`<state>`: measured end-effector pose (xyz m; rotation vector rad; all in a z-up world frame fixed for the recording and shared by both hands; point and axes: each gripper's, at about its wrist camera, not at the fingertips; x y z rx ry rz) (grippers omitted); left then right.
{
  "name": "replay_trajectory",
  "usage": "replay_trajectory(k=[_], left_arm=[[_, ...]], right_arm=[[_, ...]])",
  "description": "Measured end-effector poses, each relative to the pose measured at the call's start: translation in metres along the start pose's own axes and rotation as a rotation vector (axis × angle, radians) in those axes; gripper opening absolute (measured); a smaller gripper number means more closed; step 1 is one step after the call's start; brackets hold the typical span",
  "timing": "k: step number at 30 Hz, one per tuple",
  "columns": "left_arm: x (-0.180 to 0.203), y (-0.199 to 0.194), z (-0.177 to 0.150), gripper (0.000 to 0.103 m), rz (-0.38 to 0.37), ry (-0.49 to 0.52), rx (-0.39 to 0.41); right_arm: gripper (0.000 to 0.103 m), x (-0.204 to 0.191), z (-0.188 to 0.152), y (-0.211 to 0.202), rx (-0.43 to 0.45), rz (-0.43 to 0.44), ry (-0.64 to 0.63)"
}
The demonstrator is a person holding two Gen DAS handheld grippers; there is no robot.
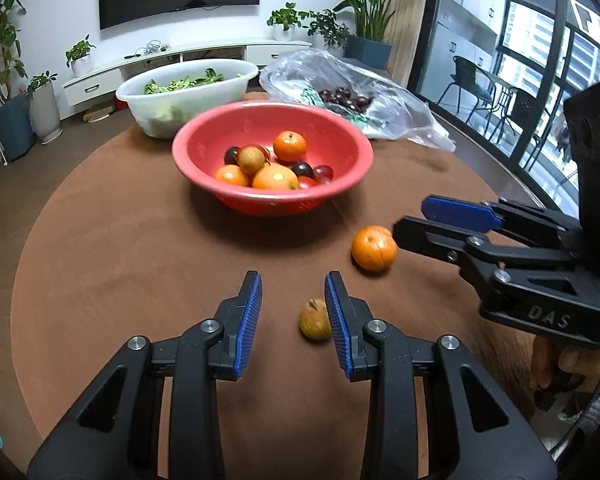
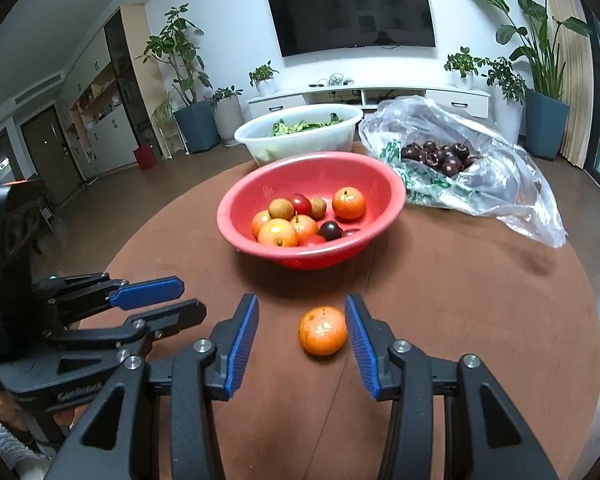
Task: Organize fruits
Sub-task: 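Move both open tools back toward the orange and last russet fruit, then grasp the orange with the right tool while the left grasps the russet fruit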
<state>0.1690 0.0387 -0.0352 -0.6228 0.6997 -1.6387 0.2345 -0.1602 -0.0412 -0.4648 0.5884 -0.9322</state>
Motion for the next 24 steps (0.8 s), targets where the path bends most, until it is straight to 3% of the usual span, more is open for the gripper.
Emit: replay_trajectory(k=[24], left_arm=[[0.011,0.011,-0.014,0.031,-0.035,0.022,-0.036]], right_arm=[[0.048,0.003,-0.017,0.028,-0.095,-0.019,0.000]])
Point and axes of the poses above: each gripper's, at about its wrist camera, not at the fingertips, and y roughly the way its jaws point, x to its right, z to its top, and after that the axes turned 5 degrees about z, right-handed
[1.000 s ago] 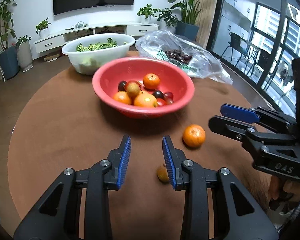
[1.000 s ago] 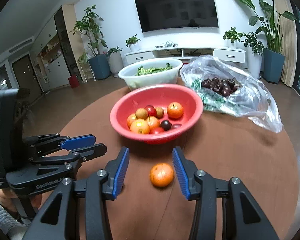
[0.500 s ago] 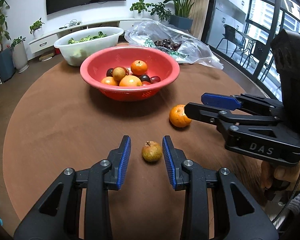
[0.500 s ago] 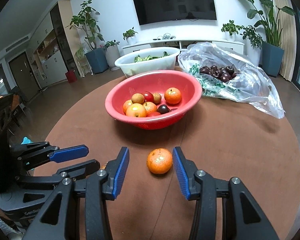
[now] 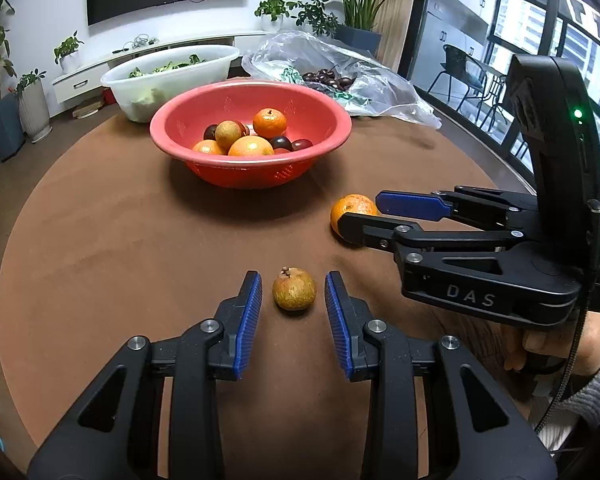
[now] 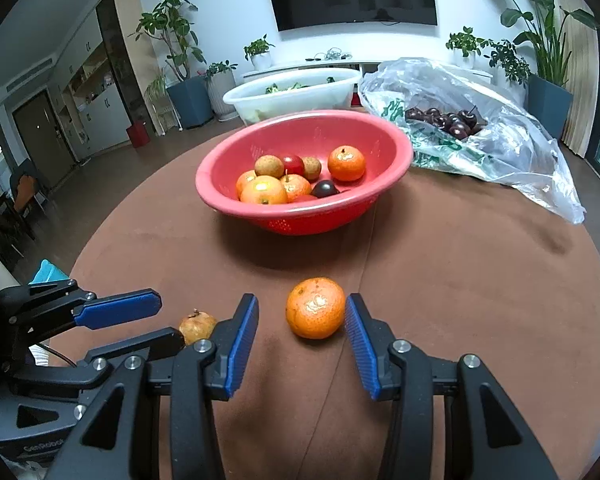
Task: Organize fruits
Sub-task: 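Grasp the orange with the right tool while the left grasps the russet fruit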
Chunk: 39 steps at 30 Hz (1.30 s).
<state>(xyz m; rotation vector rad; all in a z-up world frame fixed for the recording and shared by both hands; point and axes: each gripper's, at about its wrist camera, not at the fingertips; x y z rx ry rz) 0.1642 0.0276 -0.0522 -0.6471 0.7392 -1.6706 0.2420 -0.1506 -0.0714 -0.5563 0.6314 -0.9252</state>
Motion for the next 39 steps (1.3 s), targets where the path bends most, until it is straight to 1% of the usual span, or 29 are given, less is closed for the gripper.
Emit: replay_trajectory(k=[8,11,16,18,24,29,34,39], left_arm=[[0.002,0.006,-0.002,0.031,-0.016,0.009,-0.011],[0.004,0.009,-0.003,0.031,-0.019,0.013,-0.017],[0.006,0.016,-0.003,0.031,-0.020,0.016,-0.027],[0.006,0.016,-0.004,0.031,-0.010,0.018,-0.024],[0.005,0.018,-0.004,0.031,-0.013,0.007,-0.013],[0.003,0.022,-0.004,0.031,0.014,0.018,-0.013],[-0.001,0.030,-0.005,0.031,0.039,0.018,-0.030],[-0.005,0.035,-0.004,0.031,0.027,-0.003,-0.046]], right_arm=[[0.048,0.000,0.001,0.006,-0.014,-0.038,-0.021],[0.047,0.001,0.001,0.008,-0.020,-0.058,-0.025],[0.039,0.003,0.002,0.011,-0.028,-0.083,-0.025],[0.039,0.006,0.003,0.010,-0.029,-0.078,-0.016],[0.038,0.011,0.005,0.009,-0.026,-0.052,0.012],[0.038,0.013,0.005,0.006,-0.018,-0.041,0.032],[0.038,0.013,0.005,0.004,-0.015,-0.036,0.035],[0.038,0.011,0.005,0.004,-0.014,-0.031,0.036]])
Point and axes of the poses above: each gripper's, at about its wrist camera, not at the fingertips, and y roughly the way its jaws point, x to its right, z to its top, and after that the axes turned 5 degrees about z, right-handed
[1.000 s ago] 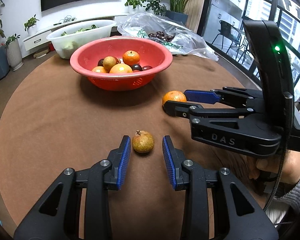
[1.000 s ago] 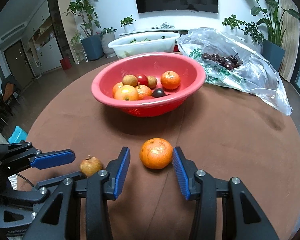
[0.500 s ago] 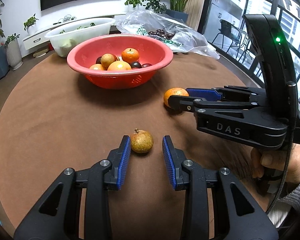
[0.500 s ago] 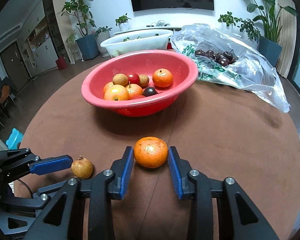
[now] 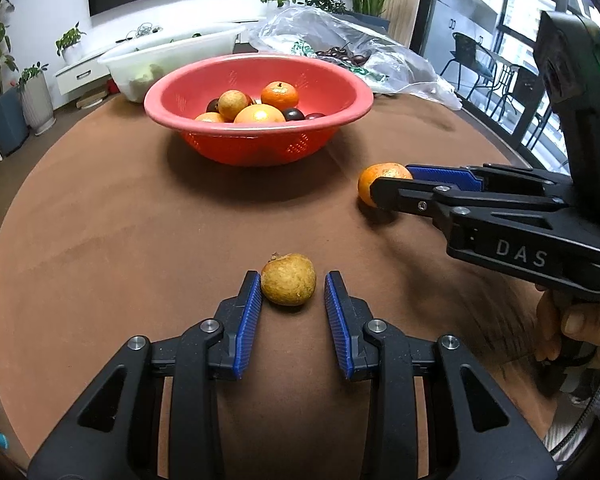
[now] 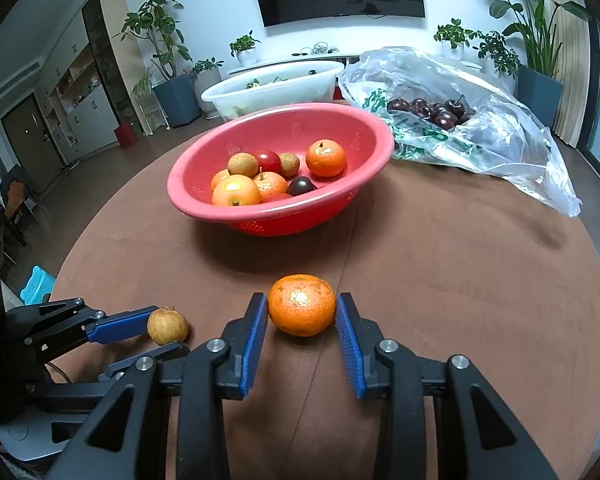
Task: Organize fruits
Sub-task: 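Grasp the orange with the right tool while the left grasps the russet fruit, then lift the orange into the red bowl with right tool while left lifts russet fruit there, release both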
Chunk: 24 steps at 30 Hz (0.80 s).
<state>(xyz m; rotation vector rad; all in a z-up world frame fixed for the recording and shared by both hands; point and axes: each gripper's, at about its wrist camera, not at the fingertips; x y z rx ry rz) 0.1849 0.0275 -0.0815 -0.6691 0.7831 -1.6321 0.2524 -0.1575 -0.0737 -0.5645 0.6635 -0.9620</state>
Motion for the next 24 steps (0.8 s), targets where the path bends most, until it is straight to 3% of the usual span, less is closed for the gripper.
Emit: replay_trajectory(k=[7,24], left_arm=[[-0.006,0.001,0.002,0.026,-0.030,-0.025,0.007],[-0.001,-0.020,0.003,0.026,-0.056,-0.015,0.042]], right_arm=[[0.038,-0.002,-0.001,0.000,-0.002,0.012,0.005],[0.038,-0.003,0.000,-0.014,0.024,0.079,0.034]])
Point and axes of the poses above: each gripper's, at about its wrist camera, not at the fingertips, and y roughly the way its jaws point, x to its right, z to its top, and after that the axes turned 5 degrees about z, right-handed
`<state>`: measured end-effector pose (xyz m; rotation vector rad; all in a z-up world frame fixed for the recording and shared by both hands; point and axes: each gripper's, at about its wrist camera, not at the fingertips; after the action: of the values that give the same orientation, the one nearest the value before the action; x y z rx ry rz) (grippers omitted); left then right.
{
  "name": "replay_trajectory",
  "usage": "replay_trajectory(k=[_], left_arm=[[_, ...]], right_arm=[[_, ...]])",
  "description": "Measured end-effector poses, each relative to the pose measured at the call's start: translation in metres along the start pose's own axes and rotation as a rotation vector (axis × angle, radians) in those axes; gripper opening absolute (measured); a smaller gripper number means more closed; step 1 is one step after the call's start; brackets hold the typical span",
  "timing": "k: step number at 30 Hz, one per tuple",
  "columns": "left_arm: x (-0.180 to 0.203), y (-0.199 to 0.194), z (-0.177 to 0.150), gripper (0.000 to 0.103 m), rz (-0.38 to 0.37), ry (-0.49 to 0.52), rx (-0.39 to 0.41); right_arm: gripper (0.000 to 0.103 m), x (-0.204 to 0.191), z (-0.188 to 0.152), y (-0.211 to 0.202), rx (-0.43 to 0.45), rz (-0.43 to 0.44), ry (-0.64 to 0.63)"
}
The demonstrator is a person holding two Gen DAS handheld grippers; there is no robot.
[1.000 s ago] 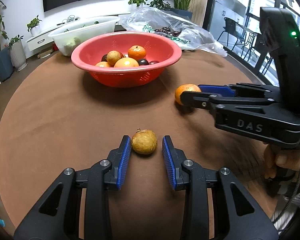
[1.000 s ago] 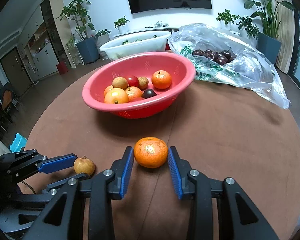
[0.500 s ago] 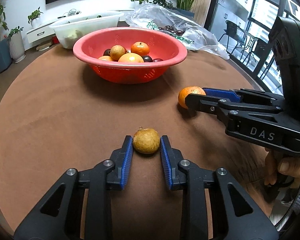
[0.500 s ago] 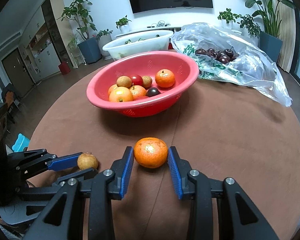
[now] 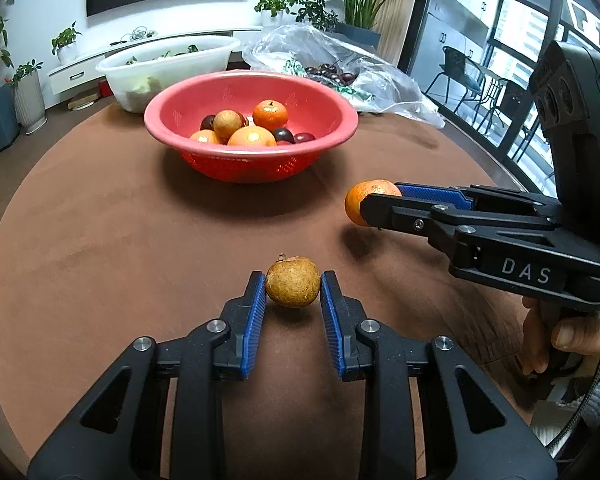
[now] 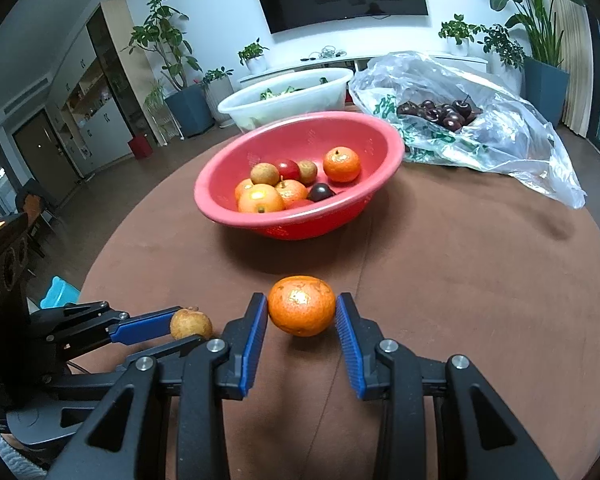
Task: Organize fruits
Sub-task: 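Lift the orange into the red bowl with right tool while left lifts russet fruit there, release both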
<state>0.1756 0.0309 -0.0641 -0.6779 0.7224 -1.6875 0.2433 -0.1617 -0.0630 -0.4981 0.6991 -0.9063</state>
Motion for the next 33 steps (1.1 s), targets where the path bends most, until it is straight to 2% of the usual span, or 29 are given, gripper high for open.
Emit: replay_trajectory(k=[14,33], left_arm=[[-0.002,-0.016,0.012,0.026,-0.017,-0.010,0.036],[-0.009,-0.022,0.067,0.026,-0.023,-0.009,0.100]], right_arm=[[0.038,-0.008,0.010,-0.016,0.051,0.055,0.005],[0.038,0.003,0.045,-0.023,0.120,0.064,0.018]])
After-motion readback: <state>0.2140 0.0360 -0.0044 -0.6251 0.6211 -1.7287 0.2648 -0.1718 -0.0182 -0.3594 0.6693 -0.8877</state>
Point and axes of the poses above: each gripper's, at about its wrist camera, not at the fingertips, and y roughly the way its jaws point, x to its right, z to its top, and after that the axes turned 5 degrees about z, right-handed
